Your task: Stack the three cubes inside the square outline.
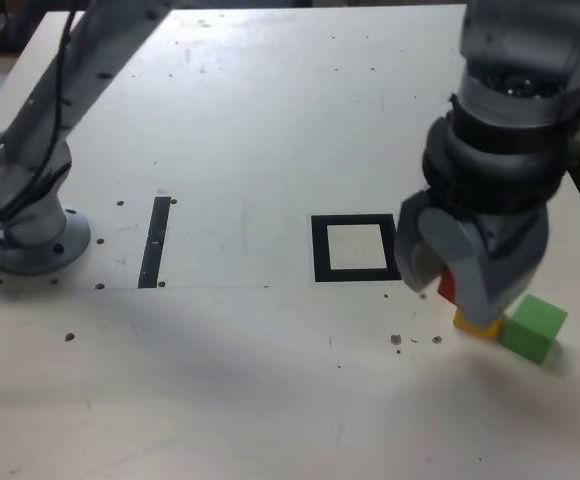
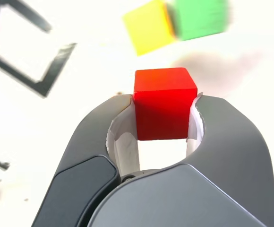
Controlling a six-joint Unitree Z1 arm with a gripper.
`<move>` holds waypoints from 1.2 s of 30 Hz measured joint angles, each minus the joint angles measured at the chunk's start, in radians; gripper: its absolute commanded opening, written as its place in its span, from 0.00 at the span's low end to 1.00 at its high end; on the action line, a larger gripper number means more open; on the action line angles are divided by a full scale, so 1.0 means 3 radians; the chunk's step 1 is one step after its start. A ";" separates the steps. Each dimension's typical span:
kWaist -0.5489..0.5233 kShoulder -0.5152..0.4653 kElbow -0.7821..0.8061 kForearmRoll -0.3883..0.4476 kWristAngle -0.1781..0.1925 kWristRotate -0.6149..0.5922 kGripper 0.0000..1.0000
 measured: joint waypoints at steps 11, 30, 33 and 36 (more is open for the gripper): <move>0.0174 -0.0865 0.1267 -0.0073 0.0189 -0.0788 0.28; 0.0636 -0.1225 0.2194 -0.0881 0.0054 -0.1405 0.28; 0.0675 -0.1187 0.2281 -0.1094 0.0002 -0.1464 0.28; 0.0766 -0.1170 0.2461 -0.1361 -0.0070 -0.1475 0.28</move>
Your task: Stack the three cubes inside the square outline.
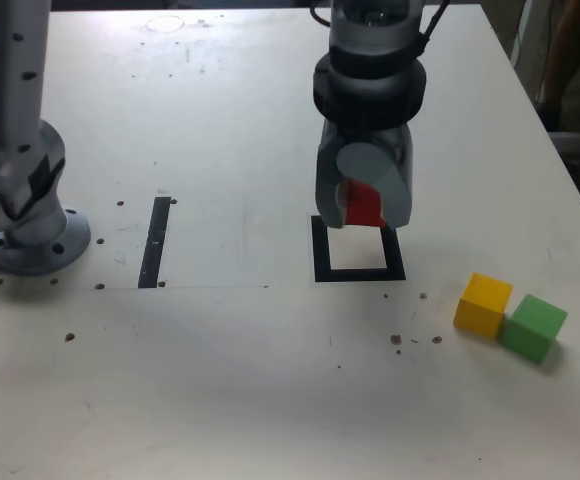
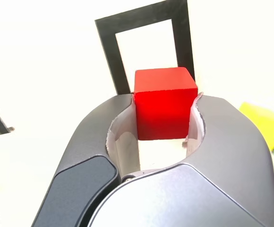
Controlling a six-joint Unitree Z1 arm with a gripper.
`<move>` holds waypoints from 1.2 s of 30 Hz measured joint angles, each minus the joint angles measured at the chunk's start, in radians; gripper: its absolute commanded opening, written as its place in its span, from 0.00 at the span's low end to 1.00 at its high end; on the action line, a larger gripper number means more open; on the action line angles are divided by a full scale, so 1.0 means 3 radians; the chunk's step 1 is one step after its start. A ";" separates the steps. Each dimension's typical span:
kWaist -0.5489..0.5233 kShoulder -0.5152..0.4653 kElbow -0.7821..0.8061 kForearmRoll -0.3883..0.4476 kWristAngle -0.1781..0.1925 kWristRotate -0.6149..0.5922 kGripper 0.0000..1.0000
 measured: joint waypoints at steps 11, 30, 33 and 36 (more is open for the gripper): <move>0.0254 -0.0001 0.0397 -0.0361 -0.0057 0.0023 0.28; 0.0254 0.0040 0.0558 -0.0595 -0.0139 0.0023 0.28; 0.0254 0.0039 0.0580 -0.0596 -0.0147 0.0023 0.28; 0.0253 0.0039 0.0598 -0.0597 -0.0155 0.0023 0.29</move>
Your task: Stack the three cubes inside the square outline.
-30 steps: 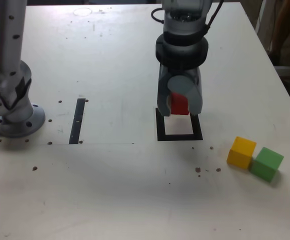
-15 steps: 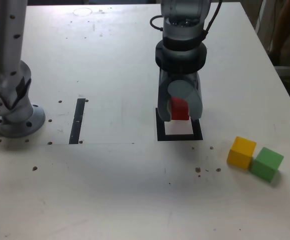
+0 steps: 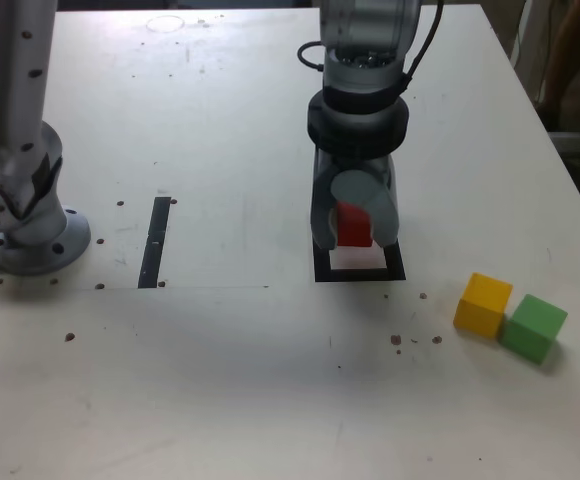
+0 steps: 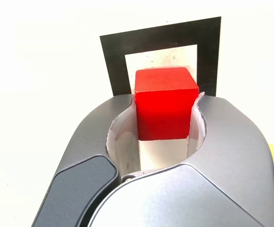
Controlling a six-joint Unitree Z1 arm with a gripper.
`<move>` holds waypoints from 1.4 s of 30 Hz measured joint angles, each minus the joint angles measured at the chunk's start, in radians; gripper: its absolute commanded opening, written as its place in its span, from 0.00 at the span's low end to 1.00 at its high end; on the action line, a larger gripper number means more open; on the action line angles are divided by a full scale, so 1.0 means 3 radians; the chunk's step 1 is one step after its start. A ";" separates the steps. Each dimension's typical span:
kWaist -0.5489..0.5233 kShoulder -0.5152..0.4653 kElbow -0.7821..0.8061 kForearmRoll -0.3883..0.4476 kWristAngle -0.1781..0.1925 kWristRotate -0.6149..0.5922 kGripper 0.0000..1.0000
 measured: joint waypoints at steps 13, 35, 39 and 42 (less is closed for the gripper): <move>-0.0067 -0.0001 0.0029 -0.0060 -0.0088 0.0006 0.32; -0.0081 0.0068 0.0069 -0.0024 -0.0015 0.0080 0.89; -0.0081 0.0062 0.0069 -0.0004 -0.0015 0.0078 0.91; -0.0081 -0.0008 0.0069 0.0087 -0.0004 0.0052 0.92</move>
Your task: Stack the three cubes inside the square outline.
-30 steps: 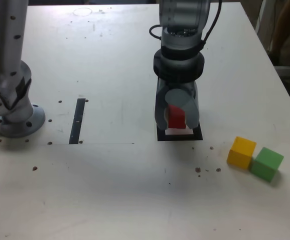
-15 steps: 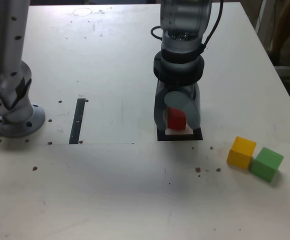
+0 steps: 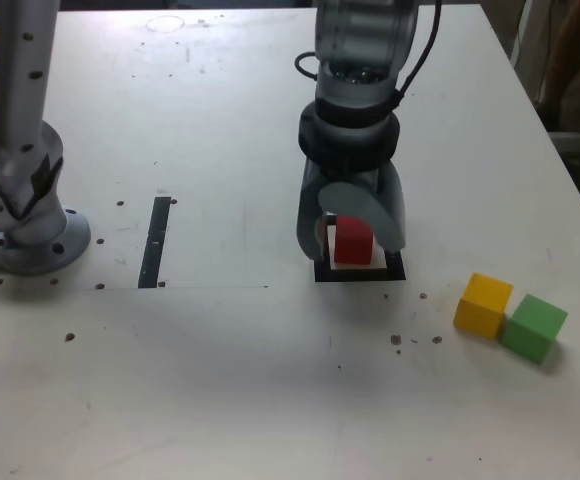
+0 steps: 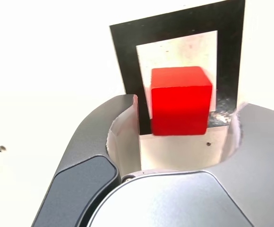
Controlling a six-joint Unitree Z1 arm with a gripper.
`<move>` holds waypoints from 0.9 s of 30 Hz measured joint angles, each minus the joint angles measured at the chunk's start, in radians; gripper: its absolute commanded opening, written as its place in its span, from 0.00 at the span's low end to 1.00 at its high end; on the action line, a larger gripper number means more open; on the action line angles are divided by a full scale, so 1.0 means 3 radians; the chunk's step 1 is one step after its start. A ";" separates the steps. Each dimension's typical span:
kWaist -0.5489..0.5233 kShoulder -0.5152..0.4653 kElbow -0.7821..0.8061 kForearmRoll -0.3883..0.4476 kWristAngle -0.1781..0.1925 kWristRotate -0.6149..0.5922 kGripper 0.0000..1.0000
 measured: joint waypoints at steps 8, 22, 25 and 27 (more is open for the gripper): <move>-0.0125 -0.0217 -0.0286 0.0522 0.0283 0.0048 0.96; -0.0250 -0.0007 -0.0997 0.0874 0.0546 0.1334 0.99; -0.0250 0.0138 -0.1128 0.0849 0.0574 0.1688 0.99; -0.0252 0.0206 -0.1193 0.0821 0.0583 0.1910 0.99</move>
